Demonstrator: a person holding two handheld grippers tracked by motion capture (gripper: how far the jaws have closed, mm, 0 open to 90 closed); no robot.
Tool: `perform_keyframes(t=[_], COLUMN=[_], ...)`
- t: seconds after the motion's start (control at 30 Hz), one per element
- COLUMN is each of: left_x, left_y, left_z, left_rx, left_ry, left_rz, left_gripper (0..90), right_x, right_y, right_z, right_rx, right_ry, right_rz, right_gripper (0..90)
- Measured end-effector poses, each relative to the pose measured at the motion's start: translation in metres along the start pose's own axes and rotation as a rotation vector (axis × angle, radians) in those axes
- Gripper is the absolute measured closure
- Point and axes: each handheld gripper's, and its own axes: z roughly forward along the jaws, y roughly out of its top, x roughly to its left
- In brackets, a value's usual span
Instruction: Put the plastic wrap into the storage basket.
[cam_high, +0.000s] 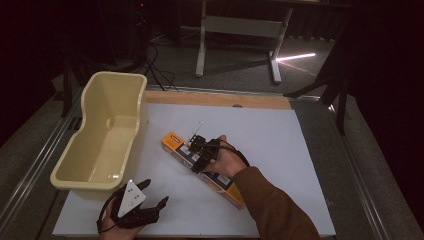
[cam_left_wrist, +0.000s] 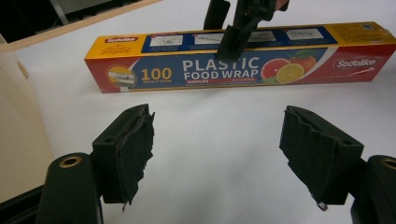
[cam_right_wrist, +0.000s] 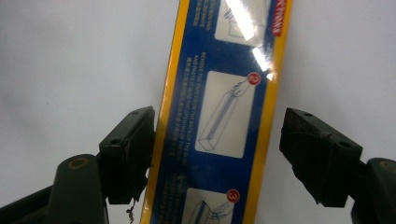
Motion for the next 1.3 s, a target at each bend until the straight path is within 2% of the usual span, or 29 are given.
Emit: perform_keyframes(t=[0.13, 0.4, 0.53, 0.63, 0.7, 0.87, 1.1, 1.3], left_x=[0.000, 0.000, -0.001, -0.001, 0.000, 0.000, 0.000, -0.001], left_y=[0.000, 0.000, 0.000, 0.000, 0.000, 0.000, -0.001, 0.000], left_z=[0.000, 0.000, 0.000, 0.000, 0.000, 0.000, 0.000, 0.001], left_rx=[-0.001, 0.001, 0.001, 0.000, -0.002, -0.002, -0.002, 0.000], left_ry=[-0.001, 0.001, 0.001, -0.001, -0.001, -0.001, -0.001, -0.003], left_rz=[0.000, 0.005, 0.005, 0.005, 0.003, 0.001, 0.000, 0.003], left_gripper=[25.3, 25.3, 25.3, 25.3, 25.3, 25.3, 25.3, 25.4], right_x=[0.000, -0.001, -0.006, -0.007, -0.007, -0.004, -0.002, -0.003], right_y=[0.005, 0.010, 0.016, 0.020, 0.022, 0.028, 0.029, 0.026], right_z=[0.007, 0.016, 0.020, 0.024, 0.024, 0.023, 0.023, 0.020], right_rx=[0.064, 0.119, 0.175, 0.222, 0.244, 0.306, 0.332, 0.345], right_ry=[0.017, 0.033, 0.076, 0.091, 0.089, 0.056, 0.038, 0.080], right_rz=[0.005, -0.003, 0.018, 0.031, 0.033, 0.086, 0.113, 0.148], right_gripper=[28.4, 32.0, 31.5, 31.6, 33.0, 37.1, 38.2, 38.4])
